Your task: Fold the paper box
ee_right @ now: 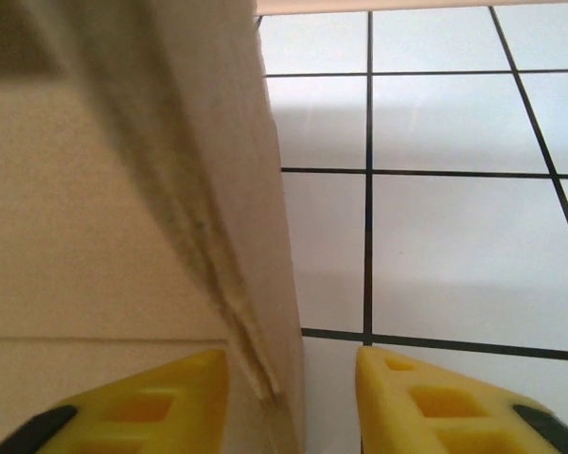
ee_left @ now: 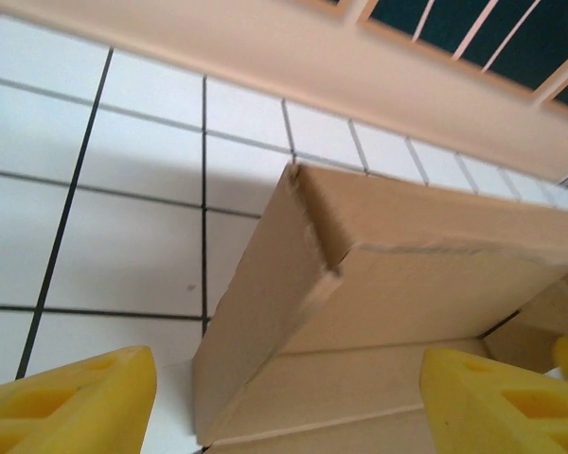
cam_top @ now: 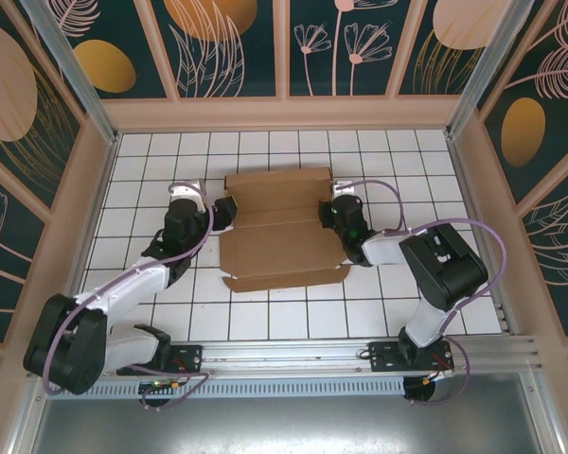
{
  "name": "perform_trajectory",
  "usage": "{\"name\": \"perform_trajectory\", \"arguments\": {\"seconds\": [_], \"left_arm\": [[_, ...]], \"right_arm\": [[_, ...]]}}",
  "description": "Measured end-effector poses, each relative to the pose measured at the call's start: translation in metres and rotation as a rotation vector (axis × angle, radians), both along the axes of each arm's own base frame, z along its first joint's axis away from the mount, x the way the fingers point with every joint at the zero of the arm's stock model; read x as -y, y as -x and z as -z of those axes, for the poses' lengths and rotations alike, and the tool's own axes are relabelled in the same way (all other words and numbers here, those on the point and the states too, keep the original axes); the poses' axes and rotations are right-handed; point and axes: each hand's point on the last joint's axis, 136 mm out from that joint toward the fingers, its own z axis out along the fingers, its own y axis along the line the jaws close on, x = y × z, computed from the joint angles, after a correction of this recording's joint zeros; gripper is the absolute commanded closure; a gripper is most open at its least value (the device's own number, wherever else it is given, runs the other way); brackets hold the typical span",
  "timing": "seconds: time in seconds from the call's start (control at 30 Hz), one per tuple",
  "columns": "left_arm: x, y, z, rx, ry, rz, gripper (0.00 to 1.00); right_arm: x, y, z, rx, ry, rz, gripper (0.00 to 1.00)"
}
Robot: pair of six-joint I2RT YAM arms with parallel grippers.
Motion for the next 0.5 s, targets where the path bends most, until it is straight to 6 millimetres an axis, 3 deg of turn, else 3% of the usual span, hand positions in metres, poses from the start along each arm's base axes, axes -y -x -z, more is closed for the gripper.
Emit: {"name": "perform_trajectory", "arguments": {"seconds": [0.13, 0.23, 0.4, 0.5], "left_arm": [[-0.005, 0.005, -0.030, 0.079, 0.024, -0.010, 0.22], [-0.010, 0.001, -0.048, 0.109, 0.031, -0.038, 0.22], [-0.017, -0.023, -0.073, 0.124, 0.062, -0.087, 0.22], [-0.024, -0.036, -0.064, 0.089, 0.094, -0.108, 0.22]], "right_arm": [[0.001, 0.013, -0.007, 0.020, -0.035, -0.033, 0.34], [0.000, 0.024, -0.026, 0.078, -0.083, -0.072, 0.28], [-0.003, 0.044, -0.079, 0.251, -0.193, -0.150, 0.20], [-0.006, 0.047, -0.107, 0.320, -0.261, -0.186, 0.18]]}}
